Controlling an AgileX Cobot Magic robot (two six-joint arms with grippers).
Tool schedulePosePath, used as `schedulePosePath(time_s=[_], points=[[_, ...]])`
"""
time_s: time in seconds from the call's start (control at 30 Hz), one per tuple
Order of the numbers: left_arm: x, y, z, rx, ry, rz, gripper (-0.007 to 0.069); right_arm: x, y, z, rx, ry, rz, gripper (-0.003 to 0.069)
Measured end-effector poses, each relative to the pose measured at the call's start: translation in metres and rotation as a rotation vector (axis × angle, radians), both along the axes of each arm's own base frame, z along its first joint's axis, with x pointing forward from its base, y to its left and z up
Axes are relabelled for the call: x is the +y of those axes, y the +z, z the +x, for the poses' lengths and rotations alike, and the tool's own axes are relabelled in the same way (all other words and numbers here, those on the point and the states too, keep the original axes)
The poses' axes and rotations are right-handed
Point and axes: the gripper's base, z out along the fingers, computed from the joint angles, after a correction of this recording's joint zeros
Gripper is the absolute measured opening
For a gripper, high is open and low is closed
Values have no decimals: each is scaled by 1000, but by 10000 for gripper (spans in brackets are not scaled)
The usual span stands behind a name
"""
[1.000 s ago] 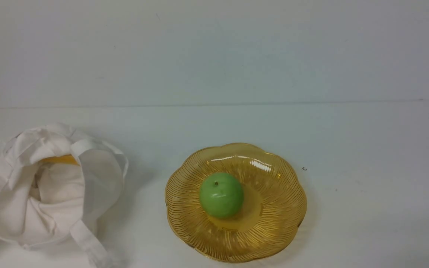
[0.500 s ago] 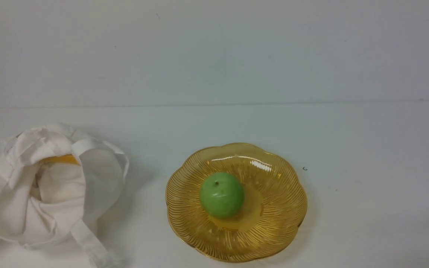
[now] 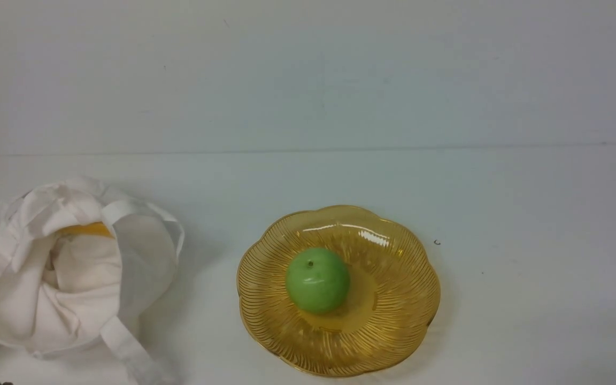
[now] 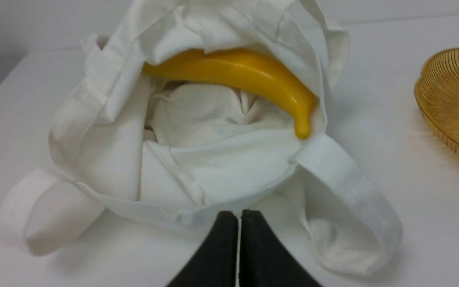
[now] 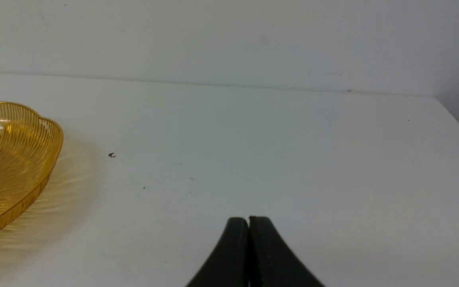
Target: Take the fruit out of the cloth bag on the white table and place them on a plate.
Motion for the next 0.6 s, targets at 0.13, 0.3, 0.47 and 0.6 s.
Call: schedulePosePath(time_s=[0.13,0.3,0.47,0.6], points=[[-1,0,0,0,-21,0,-8,0,0,0,0,0,0,-14],[-1,0,0,0,-24,0,-8,0,0,0,0,0,0,-14],[-1,0,0,0,-26,0,-8,0,0,0,0,0,0,-14],[-1,0,0,0,-27,0,-8,0,0,0,0,0,0,-14]])
